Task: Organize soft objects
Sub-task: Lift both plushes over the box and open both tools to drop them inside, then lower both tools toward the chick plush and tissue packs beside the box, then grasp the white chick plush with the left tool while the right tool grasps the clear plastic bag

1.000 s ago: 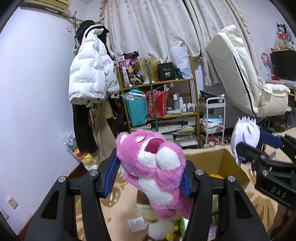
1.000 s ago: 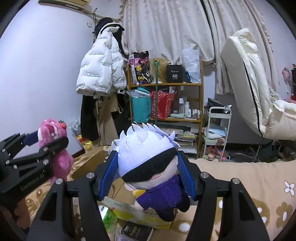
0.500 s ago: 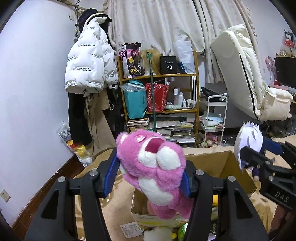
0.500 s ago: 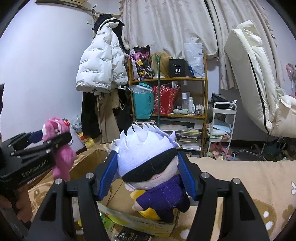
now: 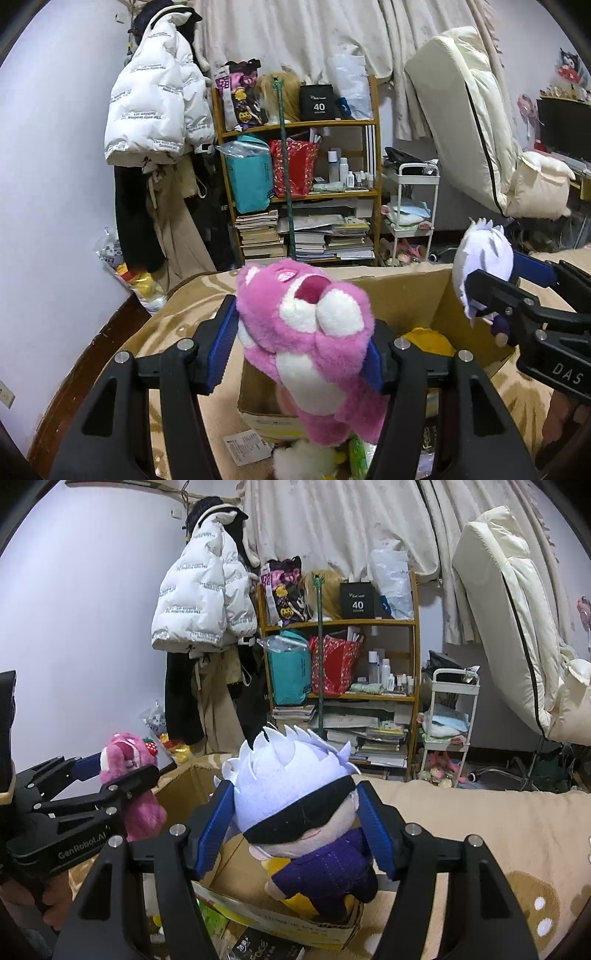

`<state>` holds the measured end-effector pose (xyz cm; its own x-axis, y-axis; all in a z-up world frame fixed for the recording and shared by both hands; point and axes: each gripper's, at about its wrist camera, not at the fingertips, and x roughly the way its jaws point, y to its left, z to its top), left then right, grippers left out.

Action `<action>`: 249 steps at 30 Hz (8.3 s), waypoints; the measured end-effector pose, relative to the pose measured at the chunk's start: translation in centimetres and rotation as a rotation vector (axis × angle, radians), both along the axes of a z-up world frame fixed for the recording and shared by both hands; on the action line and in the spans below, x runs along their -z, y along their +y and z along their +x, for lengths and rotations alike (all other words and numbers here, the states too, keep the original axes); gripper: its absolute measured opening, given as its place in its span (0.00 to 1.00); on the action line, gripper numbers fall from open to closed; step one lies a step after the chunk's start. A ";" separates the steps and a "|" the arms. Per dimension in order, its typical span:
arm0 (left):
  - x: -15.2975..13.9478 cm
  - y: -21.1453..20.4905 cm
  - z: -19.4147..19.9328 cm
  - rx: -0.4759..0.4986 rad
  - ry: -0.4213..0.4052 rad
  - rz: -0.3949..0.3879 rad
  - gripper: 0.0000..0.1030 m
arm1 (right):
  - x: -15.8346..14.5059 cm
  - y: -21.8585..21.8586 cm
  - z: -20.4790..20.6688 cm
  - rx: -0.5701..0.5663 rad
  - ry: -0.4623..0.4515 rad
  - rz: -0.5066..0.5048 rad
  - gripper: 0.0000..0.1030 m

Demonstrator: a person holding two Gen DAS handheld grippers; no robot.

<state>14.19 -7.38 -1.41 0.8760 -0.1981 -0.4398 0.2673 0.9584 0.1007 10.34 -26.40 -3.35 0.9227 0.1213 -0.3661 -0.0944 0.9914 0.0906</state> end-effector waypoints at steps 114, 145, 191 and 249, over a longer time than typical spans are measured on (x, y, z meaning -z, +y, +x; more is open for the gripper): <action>7.7 4.0 -0.1 -0.080 0.481 0.062 0.95 | 9.6 2.6 -0.4 -0.059 0.590 -0.028 1.00; 11.4 1.3 1.7 -0.006 0.595 0.143 0.95 | 14.0 4.9 3.0 -0.075 0.761 -0.057 1.00; 13.2 4.6 3.4 -0.049 0.749 -0.033 0.43 | 14.1 6.2 3.1 -0.051 0.757 -0.010 0.87; 8.8 4.8 -3.2 -0.069 0.618 -0.077 0.11 | 10.6 0.6 -3.0 -0.016 0.695 0.095 0.14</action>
<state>10.97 -2.61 -10.26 0.4758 -0.2012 -0.8562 0.1914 0.9738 -0.1225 7.32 -25.85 -13.98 0.4760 0.1939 -0.8578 0.0022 0.9751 0.2217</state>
